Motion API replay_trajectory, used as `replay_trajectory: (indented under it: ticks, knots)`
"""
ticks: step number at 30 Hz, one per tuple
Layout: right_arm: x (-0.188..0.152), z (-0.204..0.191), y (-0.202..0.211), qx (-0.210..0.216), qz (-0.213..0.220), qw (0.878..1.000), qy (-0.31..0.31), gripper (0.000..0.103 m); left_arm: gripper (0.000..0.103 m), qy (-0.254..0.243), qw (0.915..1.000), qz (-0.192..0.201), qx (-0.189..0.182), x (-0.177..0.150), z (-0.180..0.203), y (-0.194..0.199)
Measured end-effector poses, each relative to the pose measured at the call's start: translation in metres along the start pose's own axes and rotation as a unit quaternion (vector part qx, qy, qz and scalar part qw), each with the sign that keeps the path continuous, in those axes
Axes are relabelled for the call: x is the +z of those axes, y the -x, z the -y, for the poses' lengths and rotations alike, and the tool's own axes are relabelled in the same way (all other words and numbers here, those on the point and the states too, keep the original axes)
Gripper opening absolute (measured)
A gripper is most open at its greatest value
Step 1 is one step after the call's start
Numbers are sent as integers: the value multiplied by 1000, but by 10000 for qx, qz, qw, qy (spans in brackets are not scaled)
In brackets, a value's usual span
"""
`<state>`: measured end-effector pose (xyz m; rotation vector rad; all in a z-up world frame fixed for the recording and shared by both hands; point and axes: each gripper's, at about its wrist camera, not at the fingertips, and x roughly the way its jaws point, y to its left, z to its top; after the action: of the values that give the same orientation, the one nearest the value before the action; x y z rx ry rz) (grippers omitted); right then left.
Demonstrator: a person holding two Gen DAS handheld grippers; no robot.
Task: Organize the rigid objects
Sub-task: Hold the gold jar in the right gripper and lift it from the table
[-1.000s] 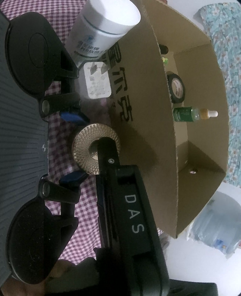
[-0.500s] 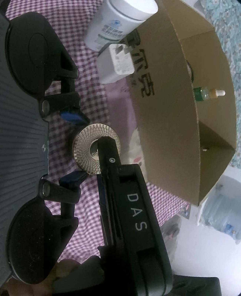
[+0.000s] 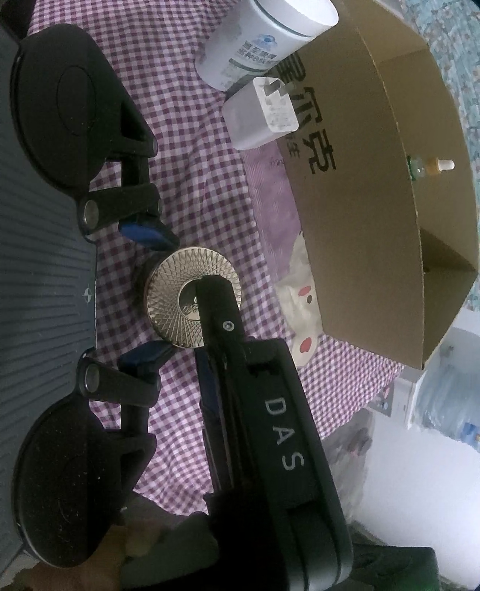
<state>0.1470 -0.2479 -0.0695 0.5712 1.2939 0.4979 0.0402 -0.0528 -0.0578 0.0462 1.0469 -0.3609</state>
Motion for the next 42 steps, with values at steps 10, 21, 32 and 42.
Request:
replay_trajectory:
  ticks: [10,21,32,42]
  knots:
    - [-2,9,2,35,-18,9999,-122,47,56,-113,9999,-23,41,14,3,-12]
    - [4,8,-6,61,-52,9999,-75,50,59,-152,9998,-25,97,30,6,-34]
    - [9,9,-8,78,-80,9999,-47,50,59,-78,9999,-30,108,33,3,-36]
    - [8,6,-9,48,-99,9999,59,50,58,-42,9999,-61,121,33,4,-34]
